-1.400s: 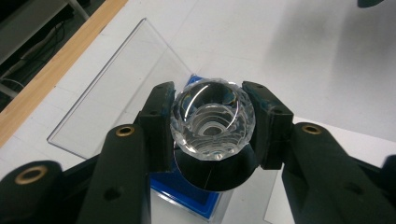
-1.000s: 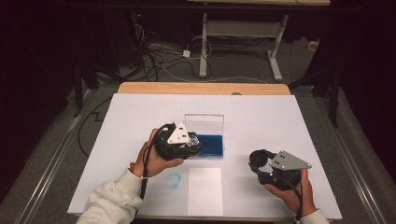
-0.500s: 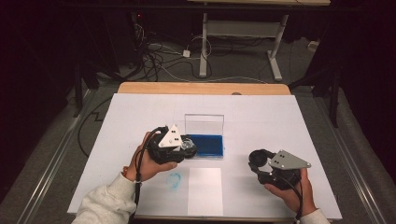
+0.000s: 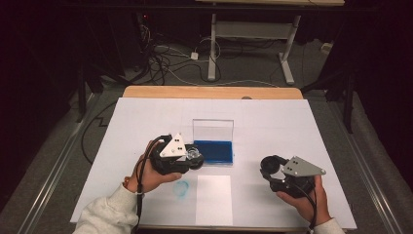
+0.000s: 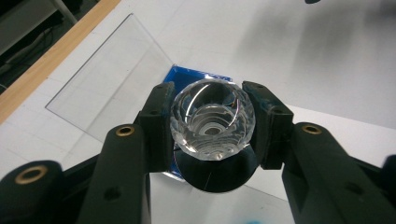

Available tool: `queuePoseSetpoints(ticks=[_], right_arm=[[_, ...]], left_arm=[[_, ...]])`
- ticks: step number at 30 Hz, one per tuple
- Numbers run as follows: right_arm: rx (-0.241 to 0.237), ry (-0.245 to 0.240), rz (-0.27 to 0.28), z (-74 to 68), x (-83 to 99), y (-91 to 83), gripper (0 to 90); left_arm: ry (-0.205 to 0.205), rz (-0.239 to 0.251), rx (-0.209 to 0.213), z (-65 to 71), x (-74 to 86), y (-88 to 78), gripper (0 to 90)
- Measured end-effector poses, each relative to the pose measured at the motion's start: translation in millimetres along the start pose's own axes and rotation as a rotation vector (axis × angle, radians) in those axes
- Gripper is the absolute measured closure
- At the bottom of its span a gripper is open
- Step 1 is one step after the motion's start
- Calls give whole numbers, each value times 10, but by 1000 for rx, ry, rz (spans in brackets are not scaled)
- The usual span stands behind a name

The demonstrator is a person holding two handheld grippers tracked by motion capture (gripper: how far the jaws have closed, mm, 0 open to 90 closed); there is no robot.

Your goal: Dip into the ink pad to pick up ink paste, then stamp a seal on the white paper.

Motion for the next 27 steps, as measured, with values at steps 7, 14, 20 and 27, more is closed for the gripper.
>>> queuePoseSetpoints(ticks=[7, 14, 20, 27], right_arm=[[-4, 2, -3, -8, 2, 10, 384], [-8, 4, -1, -14, -6, 20, 384], [-8, 3, -3, -2, 8, 18, 384], [-10, -6, -2, -38, 4, 4, 384]], left_arm=[[6, -4, 18, 62, 8, -9, 552], [10, 0, 34, 111, -9, -20, 551], [10, 1, 43, 135, -19, -31, 551], [25, 7, 61, 210, -65, -48, 551]])
Point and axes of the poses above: each handheld gripper's, and its own axes: y roughly forward along the jaws, x roughly out of its underside, z roughly to its right, the point moved 10 cm from there along y, roughly forward along the jaws, and after that the axes turned 11 degrees about -x, right-handed, at the moved point
